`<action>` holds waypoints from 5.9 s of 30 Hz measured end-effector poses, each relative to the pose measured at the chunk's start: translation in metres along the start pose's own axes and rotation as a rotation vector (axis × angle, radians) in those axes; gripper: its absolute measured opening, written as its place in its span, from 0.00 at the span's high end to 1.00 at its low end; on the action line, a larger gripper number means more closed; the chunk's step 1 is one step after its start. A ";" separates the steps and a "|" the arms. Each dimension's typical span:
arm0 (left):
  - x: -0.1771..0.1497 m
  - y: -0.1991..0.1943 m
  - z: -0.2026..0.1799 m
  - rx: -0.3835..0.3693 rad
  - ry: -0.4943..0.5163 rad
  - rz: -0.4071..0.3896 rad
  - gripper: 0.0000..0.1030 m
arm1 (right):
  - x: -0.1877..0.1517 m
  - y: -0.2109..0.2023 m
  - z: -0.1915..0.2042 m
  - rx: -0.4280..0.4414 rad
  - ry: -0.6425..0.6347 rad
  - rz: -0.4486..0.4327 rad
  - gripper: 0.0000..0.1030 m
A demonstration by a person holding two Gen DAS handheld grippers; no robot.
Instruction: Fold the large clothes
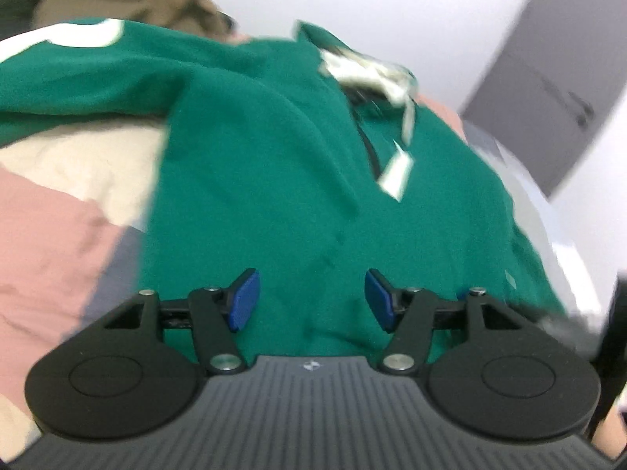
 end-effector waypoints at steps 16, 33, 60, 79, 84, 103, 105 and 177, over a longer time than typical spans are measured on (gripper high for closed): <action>0.083 -0.013 0.155 0.312 -0.353 -0.167 0.34 | -0.006 -0.007 0.005 -0.044 -0.059 -0.014 0.38; 0.065 -0.036 0.358 0.317 -0.999 -0.278 0.34 | -0.005 -0.003 0.008 -0.065 -0.064 -0.008 0.38; 0.109 -0.075 0.425 0.546 -0.977 -0.575 0.93 | -0.005 0.003 0.013 -0.092 -0.091 -0.014 0.36; 0.251 -0.173 0.136 0.488 -0.099 -0.792 0.93 | -0.001 -0.009 0.001 -0.080 -0.060 -0.046 0.36; 0.254 -0.163 0.002 0.359 0.173 -0.791 0.93 | 0.003 -0.021 -0.008 -0.039 0.010 -0.070 0.35; 0.021 0.025 -0.210 -0.136 0.478 -0.212 0.93 | 0.004 -0.081 -0.113 -0.220 0.427 -0.237 0.34; 0.011 0.036 -0.201 -0.135 0.483 -0.172 0.93 | 0.007 -0.085 -0.118 -0.228 0.437 -0.259 0.34; 0.074 0.022 0.044 -0.228 -0.366 -0.045 0.27 | 0.005 -0.115 0.054 0.330 -0.120 -0.171 0.35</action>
Point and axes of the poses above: each gripper's, at about its wrist camera, not at the fingertips, and y roughly the way its jaws point, z to its left, x to its top, the point moved 7 cm from there along y, roughly the way its jaws point, and after that the axes turned 4 degrees about x, right-handed, at the moved point
